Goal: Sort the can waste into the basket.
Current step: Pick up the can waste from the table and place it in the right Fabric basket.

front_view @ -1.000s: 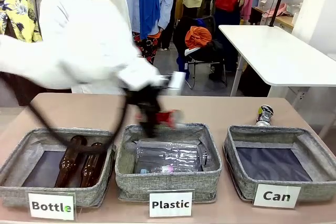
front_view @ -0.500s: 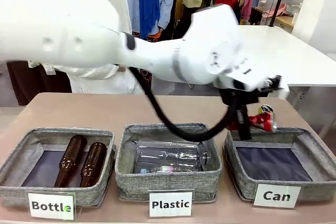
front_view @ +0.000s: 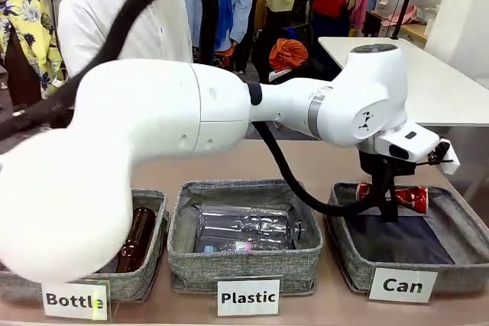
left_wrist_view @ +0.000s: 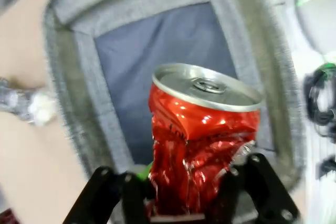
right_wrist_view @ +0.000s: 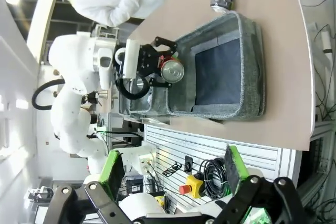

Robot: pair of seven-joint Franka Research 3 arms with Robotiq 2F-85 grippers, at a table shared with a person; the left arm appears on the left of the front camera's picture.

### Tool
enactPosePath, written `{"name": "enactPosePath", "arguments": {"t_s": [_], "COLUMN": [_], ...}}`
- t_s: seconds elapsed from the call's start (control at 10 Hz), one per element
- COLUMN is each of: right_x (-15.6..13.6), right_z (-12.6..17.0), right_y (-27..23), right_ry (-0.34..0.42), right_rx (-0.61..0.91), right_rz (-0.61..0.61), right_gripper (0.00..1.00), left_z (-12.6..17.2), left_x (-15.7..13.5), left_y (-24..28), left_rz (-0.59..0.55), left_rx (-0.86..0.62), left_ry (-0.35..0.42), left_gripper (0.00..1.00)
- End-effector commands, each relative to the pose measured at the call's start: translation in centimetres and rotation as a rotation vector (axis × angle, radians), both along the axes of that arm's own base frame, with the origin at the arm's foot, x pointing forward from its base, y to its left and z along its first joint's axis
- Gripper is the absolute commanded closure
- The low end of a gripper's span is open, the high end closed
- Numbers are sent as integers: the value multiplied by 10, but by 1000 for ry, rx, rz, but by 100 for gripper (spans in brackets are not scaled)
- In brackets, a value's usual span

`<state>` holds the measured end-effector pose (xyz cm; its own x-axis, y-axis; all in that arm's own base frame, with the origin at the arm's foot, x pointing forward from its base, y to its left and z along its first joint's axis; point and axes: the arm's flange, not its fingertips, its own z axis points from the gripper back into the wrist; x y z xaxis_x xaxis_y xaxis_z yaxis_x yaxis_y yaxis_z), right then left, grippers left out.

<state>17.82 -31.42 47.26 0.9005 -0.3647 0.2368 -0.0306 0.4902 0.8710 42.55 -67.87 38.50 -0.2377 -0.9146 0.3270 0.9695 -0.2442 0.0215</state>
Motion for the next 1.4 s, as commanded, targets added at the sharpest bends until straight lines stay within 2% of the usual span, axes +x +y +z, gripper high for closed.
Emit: {"name": "enactPosePath", "arguments": {"t_s": [0.0,0.1,0.4,0.5,0.6,0.7,0.9,1.0,1.2,1.3], "right_x": [-4,-4,-4,-4,-4,-4,-4,-4,-4,-4], "right_z": [4,4,4,4,4,4,4,4,4,4], "right_y": [5,5,5,5,5,5,5,5,5,5], "right_ry": [-7,-7,-7,-7,-7,-7,-7,-7,-7,-7], "right_rx": [13,13,13,13,13,13,13,13,13,13], "right_rz": [-6,-6,-6,-6,-6,-6,-6,-6,-6,-6], "right_gripper": [0,0,0,0,0,0,0,0,0,0], "left_z": [25,28,23,24,25,25,26,27,34,38], "left_x": [17,16,10,11,11,11,12,13,11,9], "left_y": [-25,-26,-29,-29,-27,-26,-25,-24,-20,-18], "left_rz": [-56,-124,-219,-215,-213,-205,-200,-195,-194,-199], "left_rx": [-24,-39,-16,-28,-39,-41,-46,-48,-61,-71], "left_ry": [-25,-10,9,15,21,20,25,25,14,13], "left_gripper": [100,100,100,47,41,0,0,16,0,0]}}
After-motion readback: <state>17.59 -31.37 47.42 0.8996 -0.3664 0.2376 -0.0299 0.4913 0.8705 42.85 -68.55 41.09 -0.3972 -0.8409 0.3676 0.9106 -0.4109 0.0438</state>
